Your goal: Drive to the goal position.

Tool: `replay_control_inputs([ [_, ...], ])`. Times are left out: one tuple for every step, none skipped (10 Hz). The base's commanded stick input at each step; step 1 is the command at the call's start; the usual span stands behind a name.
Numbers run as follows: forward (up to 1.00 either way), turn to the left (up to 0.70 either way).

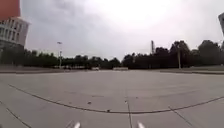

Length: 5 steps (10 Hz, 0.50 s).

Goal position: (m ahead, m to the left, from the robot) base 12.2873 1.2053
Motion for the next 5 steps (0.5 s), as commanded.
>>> replay_control_inputs([
  [0.5,-0.04],
  [0.5,-0.04],
  [0.5,-0.03],
  [0.5,0.0],
  [0.5,0.0],
])
